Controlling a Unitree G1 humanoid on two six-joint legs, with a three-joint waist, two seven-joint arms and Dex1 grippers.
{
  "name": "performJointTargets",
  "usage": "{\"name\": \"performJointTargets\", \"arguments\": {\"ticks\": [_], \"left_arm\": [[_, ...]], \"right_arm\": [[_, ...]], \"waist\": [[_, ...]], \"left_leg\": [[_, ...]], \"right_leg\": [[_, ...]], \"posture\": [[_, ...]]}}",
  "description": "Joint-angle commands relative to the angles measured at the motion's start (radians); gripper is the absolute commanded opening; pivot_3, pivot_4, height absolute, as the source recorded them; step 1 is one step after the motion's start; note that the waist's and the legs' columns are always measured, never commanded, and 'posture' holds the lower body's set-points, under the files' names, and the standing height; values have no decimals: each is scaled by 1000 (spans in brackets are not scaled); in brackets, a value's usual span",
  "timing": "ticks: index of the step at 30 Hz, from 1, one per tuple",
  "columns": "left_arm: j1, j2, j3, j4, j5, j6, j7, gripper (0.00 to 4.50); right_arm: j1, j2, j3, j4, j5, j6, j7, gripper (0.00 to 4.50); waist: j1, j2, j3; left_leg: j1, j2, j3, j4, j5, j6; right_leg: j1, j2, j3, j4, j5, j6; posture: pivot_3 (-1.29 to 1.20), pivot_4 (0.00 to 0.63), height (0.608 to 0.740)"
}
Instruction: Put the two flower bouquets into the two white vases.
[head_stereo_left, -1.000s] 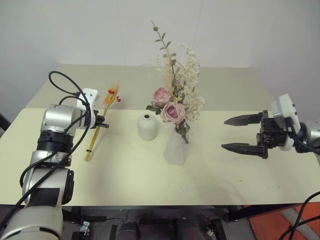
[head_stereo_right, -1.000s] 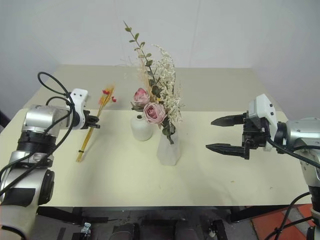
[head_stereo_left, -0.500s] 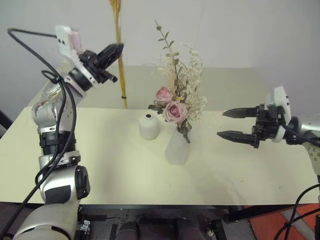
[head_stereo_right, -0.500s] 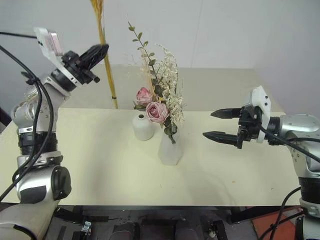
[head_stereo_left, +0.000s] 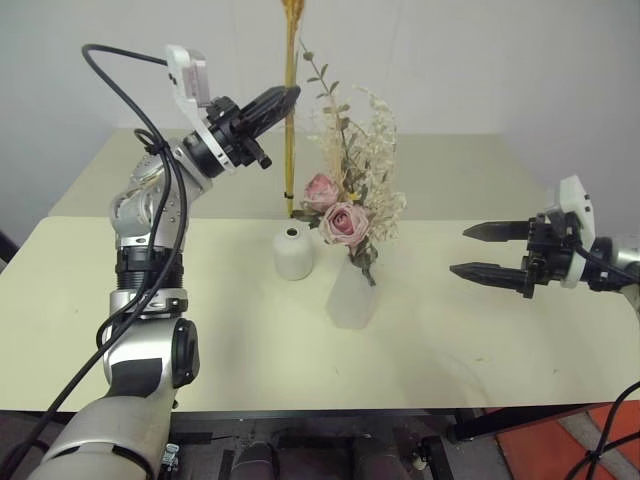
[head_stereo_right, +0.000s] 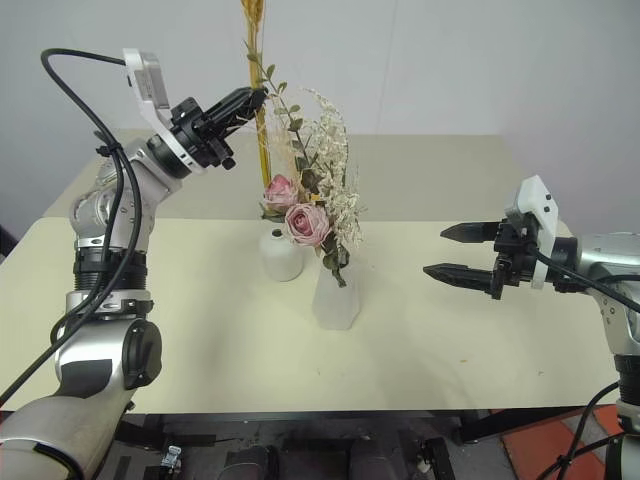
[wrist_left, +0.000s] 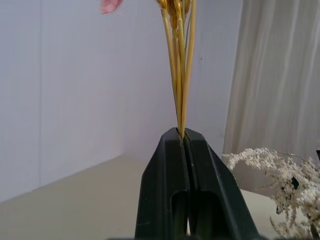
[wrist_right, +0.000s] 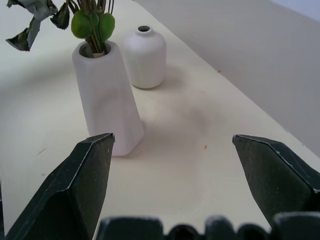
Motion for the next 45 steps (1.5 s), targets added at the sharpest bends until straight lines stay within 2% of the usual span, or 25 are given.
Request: {"name": "performJointTargets", "arguments": {"ticks": [1,15,45], "left_arm": [[-4,-2,-7,12,28,-99,-32,62],[47,-46,-45,94,88,-220,-66,62],[-3,-69,-40,176,96,-248,-85,62]], "right_arm": [[14,-20,-64,-43,18,-8,-6,4500],[44,-17,-108,-89,39,21,-20,4500],[98,-11,-131,-148,73,32,-77,4500]], "waist": [[2,0,0],[1,0,0],[2,0,0]], "left_leg": [[0,0,0,0,0,0],[0,0,0,0,0,0],[0,0,-1,0,0,0]], "right_leg": [[0,0,0,0,0,0],[0,0,0,0,0,0],[1,0,0,0,-1,2]], "posture": [[0,150,740],[0,150,740],[0,150,740]]}}
